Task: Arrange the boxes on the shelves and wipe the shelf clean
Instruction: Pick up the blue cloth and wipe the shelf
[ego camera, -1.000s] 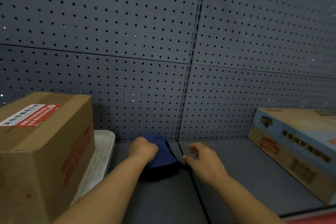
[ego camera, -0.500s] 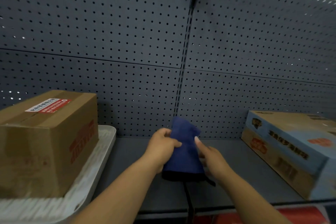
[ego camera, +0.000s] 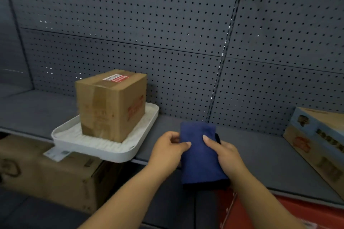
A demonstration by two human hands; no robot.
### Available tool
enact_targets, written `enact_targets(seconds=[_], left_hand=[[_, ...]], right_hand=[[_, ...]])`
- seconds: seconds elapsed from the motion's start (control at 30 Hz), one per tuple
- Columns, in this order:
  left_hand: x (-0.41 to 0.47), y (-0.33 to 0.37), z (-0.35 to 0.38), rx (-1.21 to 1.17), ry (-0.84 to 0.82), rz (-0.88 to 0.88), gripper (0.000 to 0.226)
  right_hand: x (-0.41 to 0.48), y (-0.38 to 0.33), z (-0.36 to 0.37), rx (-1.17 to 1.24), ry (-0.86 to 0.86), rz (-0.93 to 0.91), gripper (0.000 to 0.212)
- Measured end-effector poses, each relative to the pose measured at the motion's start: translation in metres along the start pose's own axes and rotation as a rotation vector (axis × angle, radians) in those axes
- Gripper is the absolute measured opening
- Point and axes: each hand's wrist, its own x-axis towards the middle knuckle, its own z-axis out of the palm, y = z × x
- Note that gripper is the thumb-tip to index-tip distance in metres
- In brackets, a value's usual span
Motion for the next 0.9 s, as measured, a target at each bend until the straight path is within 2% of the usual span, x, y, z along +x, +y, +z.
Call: enact_targets(seconds=[0.13, 0.3, 0.53, 0.73, 0.9], left_hand=[[-0.015, 0.008, -0.050, 0.021, 0.181, 0.093, 0.011], [-0.037, 0.021, -0.121, -0.036, 0.248, 0.085, 0.008], [-0.060, 0.017, -0.240, -0.027, 0.402, 0.093, 0.004], [-0.068, 0.015, -0.347, 0.016, 0.482, 0.076, 0.002], [-0.064, 0.013, -0.427, 0.035, 0.520, 0.044, 0.005]], right_hand=[[-0.011, -0.007, 0.040, 0.029, -0.082, -0.034, 0.010], [-0.023, -0.018, 0.102, 0.012, -0.206, -0.111, 0.015], [-0.036, -0.016, 0.214, -0.002, -0.352, -0.129, 0.030], [-0.047, -0.009, 0.318, -0.027, -0.369, -0.162, 0.027], [-0.047, 0.001, 0.387, -0.018, -0.294, -0.142, 0.020]])
